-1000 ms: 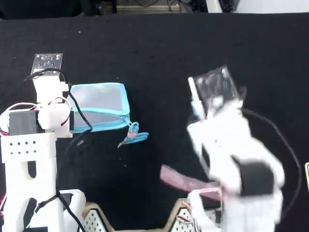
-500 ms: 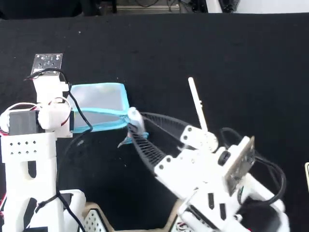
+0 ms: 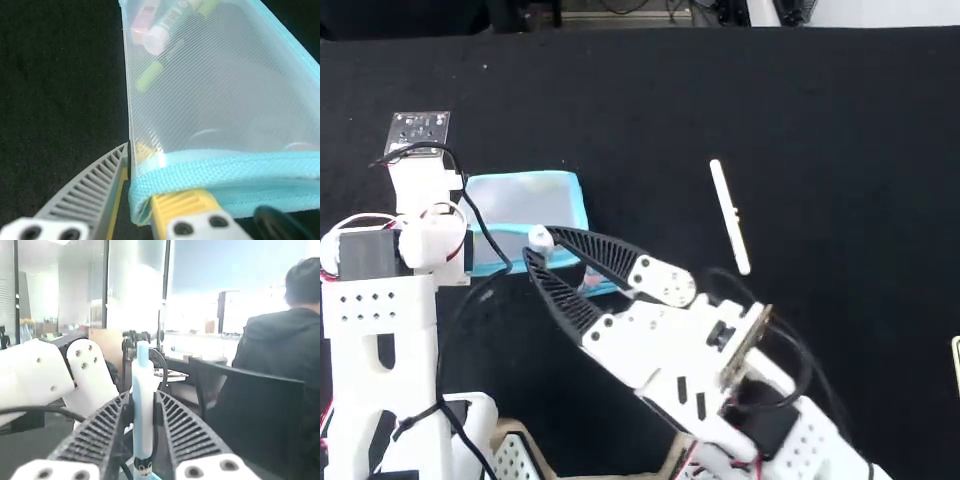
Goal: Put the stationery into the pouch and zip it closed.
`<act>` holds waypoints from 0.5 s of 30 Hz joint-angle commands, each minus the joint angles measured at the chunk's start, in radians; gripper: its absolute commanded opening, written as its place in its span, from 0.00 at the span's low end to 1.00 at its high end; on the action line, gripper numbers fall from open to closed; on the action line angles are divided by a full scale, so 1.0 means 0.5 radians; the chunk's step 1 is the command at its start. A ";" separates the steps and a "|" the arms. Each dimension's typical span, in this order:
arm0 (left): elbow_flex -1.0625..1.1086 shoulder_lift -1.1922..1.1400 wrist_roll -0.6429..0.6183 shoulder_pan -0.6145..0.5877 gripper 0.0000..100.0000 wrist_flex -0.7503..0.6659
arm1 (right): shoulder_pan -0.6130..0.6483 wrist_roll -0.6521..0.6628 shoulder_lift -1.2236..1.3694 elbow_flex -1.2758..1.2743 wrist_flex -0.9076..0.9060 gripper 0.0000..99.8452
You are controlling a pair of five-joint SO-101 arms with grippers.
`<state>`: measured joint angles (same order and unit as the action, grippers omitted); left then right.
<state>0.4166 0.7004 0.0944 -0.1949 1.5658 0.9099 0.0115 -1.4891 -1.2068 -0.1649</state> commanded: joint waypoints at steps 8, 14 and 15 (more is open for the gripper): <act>0.020 -0.015 -0.018 -0.008 0.03 0.015 | 0.006 -0.009 -0.029 -0.256 0.522 0.01; 0.023 -0.015 -0.018 -0.008 0.03 0.015 | 0.006 -0.009 -0.014 -0.210 0.512 0.01; 0.023 -0.015 -0.018 -0.008 0.03 0.015 | 0.000 -0.009 -0.014 -0.235 0.522 0.01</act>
<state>0.4166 0.7004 0.0944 -0.1949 1.5658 0.9099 0.0115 -1.4922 -1.3449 0.0698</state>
